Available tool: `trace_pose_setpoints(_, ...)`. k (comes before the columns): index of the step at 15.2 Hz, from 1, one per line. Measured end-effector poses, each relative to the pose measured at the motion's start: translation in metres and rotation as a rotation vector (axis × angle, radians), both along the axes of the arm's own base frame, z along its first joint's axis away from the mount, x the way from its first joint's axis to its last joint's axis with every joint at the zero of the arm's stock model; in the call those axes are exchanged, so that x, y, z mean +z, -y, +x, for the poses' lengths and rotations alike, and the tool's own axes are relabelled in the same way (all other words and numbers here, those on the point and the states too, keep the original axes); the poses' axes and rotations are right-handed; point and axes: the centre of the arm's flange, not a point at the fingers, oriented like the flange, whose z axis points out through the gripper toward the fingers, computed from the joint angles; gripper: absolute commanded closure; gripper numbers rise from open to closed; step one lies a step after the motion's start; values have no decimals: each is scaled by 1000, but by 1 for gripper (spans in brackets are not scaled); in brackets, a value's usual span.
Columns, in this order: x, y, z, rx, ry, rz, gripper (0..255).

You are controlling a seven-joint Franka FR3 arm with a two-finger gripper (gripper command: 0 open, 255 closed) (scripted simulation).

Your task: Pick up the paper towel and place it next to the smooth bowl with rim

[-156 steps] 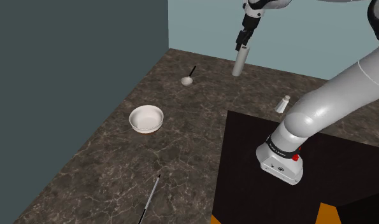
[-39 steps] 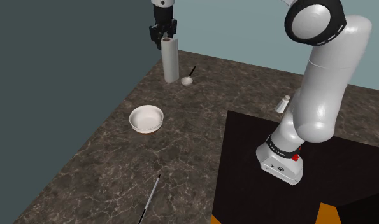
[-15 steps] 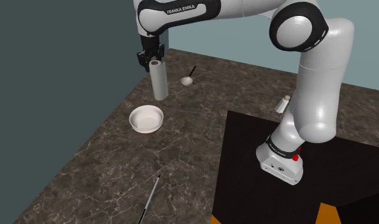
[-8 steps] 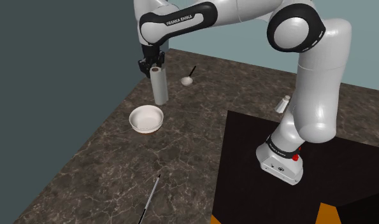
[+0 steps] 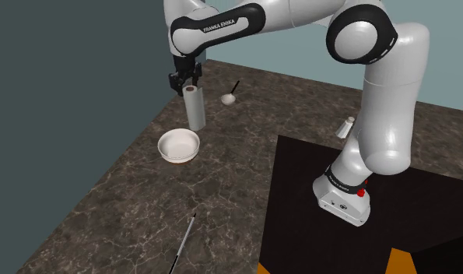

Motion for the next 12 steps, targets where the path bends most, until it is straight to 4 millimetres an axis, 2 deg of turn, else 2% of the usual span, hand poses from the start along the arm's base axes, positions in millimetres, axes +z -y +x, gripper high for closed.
trace_pose_setpoints(5,0,0,0,0,0,0,0)
trace_pose_setpoints(7,15,0,-1,0,1,0,0)
trace_pose_setpoints(9,39,-1,-3,0,1,0,0)
trace_pose_setpoints(12,49,-2,-3,0,1,0,0)
